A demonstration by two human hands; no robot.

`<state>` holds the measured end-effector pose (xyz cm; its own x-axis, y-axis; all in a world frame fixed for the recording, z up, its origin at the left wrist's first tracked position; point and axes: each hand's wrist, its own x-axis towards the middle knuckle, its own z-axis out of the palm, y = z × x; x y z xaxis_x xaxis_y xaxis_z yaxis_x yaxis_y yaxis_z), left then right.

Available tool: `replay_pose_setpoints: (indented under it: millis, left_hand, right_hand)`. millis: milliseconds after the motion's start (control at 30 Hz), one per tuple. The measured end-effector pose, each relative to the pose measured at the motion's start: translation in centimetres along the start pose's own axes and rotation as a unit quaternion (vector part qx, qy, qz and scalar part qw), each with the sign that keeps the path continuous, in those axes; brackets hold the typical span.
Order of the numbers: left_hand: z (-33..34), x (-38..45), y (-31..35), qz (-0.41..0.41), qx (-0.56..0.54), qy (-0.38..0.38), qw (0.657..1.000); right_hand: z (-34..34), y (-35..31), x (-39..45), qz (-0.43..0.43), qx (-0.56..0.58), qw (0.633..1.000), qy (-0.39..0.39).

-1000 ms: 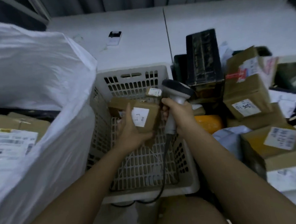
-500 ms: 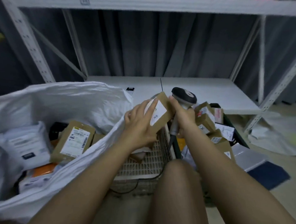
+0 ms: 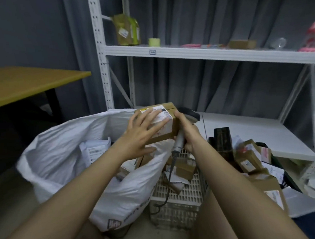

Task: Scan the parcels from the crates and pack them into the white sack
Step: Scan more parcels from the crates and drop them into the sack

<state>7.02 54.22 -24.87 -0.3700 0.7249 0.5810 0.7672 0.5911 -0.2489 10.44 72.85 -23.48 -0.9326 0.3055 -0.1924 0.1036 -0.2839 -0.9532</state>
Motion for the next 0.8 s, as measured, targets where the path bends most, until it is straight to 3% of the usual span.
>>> replay_pose_setpoints:
  millis: [33,67,100,167,233,267,333,400,533,633,700,800]
  left_hand:
    - [-1.2,-0.5,0.0,-0.091,-0.095,0.005,0.991]
    - [-2.0,-0.7,-0.2,-0.207,-0.2,0.03,0.957]
    - [-2.5,-0.7,-0.6,-0.324,-0.301,0.061,0.895]
    - [-3.0,-1.0,-2.0,-0.495,-0.469,0.06,0.729]
    - [-3.2,-2.1,-3.4,-0.553,-0.608,0.016,0.569]
    - [-3.3,-2.8,-3.7,-0.548,-0.665,-0.01,0.507]
    - [-3.3,-4.0,-3.8,-0.529,-0.729,-0.021,0.434]
    - [-3.1,-4.7,-3.6,-0.52,-0.742,0.002,0.423]
    - [-1.6,-5.2,-4.3,-0.541,-0.703,0.084,0.454]
    - [-0.9,-5.4,-5.1,-0.563,-0.621,0.128,0.53]
    - [-0.4,-5.3,-5.6,-0.556,-0.585,0.135,0.575]
    - [0.3,-5.2,-6.4,-0.544,-0.557,0.135,0.612]
  right_hand:
    - [0.8,0.1,-0.5,-0.013,0.001,1.0,-0.002]
    - [1.5,0.3,-0.6,-0.025,-0.003,1.0,0.001]
    - [2.1,0.5,-0.6,-0.035,-0.009,0.999,0.008]
    - [3.0,1.0,-0.3,-0.058,-0.016,0.998,0.011]
    - [3.7,1.6,0.0,-0.074,-0.013,0.997,0.009]
    - [4.2,1.9,0.1,-0.076,-0.006,0.997,0.008]
    - [4.9,2.5,0.3,-0.076,0.02,0.997,0.006]
    - [5.4,2.6,0.5,-0.083,0.033,0.996,-0.006]
    - [5.8,2.8,0.9,-0.064,-0.044,0.997,0.004]
    - [5.1,3.1,0.6,-0.072,-0.12,0.99,0.03]
    - [4.5,3.1,-0.3,-0.095,-0.176,0.98,-0.01]
    - [4.0,3.2,-2.0,-0.118,-0.218,0.966,-0.078]
